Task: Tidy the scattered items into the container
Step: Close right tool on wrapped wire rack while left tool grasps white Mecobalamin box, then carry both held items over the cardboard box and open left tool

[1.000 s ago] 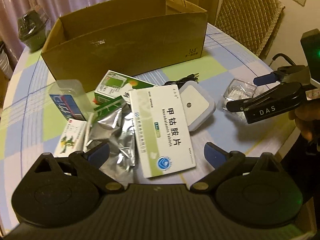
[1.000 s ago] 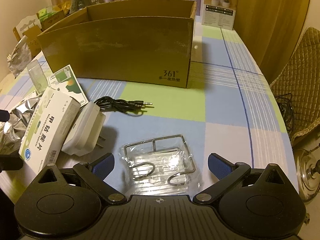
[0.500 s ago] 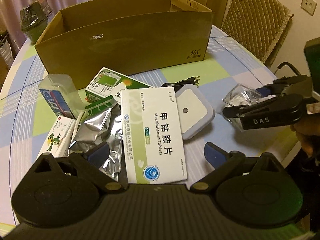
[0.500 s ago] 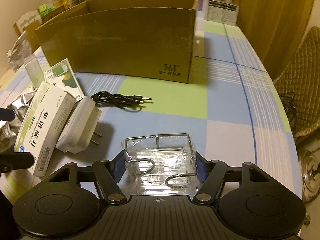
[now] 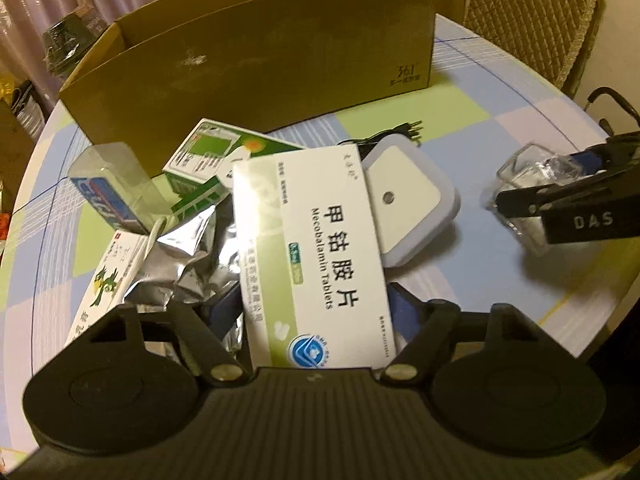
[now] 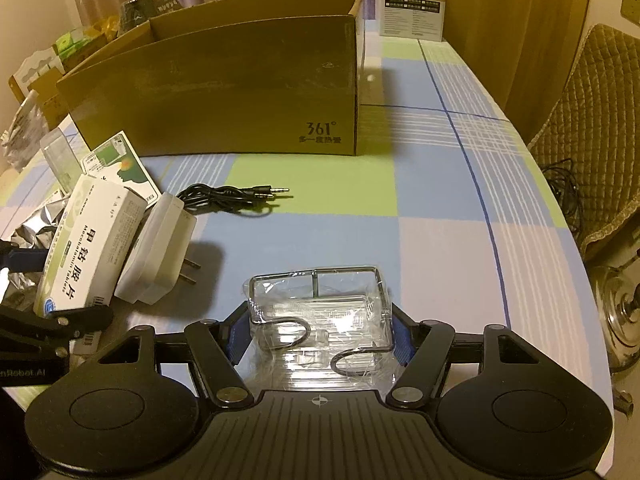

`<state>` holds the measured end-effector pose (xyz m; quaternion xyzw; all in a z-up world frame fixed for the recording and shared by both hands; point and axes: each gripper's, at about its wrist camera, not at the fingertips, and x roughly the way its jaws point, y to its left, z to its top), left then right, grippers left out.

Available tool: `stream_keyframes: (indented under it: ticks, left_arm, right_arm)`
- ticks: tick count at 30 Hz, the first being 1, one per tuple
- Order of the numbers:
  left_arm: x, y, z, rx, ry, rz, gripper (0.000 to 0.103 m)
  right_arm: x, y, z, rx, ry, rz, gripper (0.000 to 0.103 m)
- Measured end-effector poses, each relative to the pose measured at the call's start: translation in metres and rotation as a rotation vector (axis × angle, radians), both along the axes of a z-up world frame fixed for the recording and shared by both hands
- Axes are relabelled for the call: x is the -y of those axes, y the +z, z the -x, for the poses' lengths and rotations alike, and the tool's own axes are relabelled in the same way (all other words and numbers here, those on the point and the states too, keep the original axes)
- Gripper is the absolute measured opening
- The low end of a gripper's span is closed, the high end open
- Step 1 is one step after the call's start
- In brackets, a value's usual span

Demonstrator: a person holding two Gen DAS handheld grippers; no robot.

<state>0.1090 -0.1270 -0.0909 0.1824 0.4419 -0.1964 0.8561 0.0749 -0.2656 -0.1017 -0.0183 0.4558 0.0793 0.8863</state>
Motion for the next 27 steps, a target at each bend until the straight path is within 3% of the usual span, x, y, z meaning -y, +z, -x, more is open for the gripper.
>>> stream_keyframes:
  ticks: [14, 27]
  left_arm:
    - [-0.007, 0.030, 0.009, -0.001, -0.008, 0.065, 0.067]
    - [-0.021, 0.083, 0.007, 0.032, 0.017, 0.146, 0.067]
  right_arm:
    - [-0.006, 0.021, 0.011, 0.033, -0.014, -0.008, 0.069]
    - [-0.015, 0.081, 0.015, 0.137, -0.022, -0.036, 0.069]
